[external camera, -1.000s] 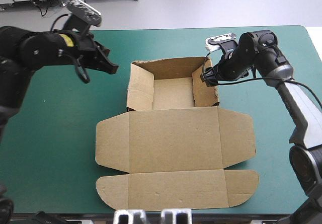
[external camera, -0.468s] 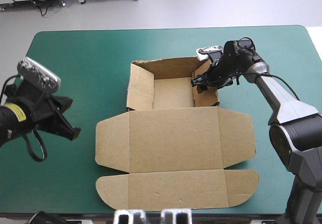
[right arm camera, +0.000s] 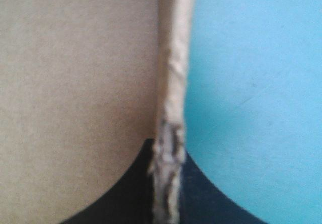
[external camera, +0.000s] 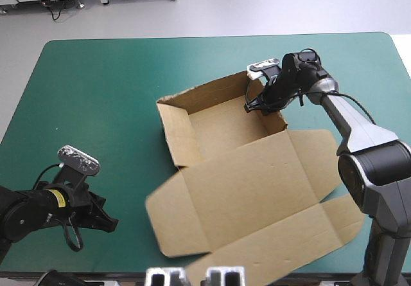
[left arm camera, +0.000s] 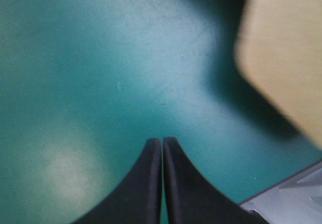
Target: Fold the box
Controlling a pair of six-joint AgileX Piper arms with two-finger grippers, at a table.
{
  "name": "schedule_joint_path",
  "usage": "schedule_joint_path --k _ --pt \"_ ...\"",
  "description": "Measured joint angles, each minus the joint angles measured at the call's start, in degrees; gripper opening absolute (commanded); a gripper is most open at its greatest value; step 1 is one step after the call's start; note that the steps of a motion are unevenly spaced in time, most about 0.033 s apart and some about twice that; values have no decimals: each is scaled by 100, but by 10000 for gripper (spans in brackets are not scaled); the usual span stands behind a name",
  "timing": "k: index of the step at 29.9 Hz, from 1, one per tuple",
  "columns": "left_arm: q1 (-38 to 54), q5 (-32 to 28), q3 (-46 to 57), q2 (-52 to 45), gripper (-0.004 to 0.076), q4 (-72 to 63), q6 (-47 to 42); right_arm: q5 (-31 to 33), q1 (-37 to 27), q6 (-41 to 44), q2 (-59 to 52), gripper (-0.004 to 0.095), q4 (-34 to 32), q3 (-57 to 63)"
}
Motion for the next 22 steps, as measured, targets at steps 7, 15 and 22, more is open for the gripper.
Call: schedule_joint_path --k 7,15,22 --pt "0 -183 231 0 -6 -97 -41 333 -234 -139 0 -24 -397 -1195" --pt "0 -172 234 0 -6 -97 -41 230 -1411 -141 0 -24 -421 -2204" --pt "0 -88 234 0 -7 -97 -41 206 -3065 -121 92 -23 -7 -2219"
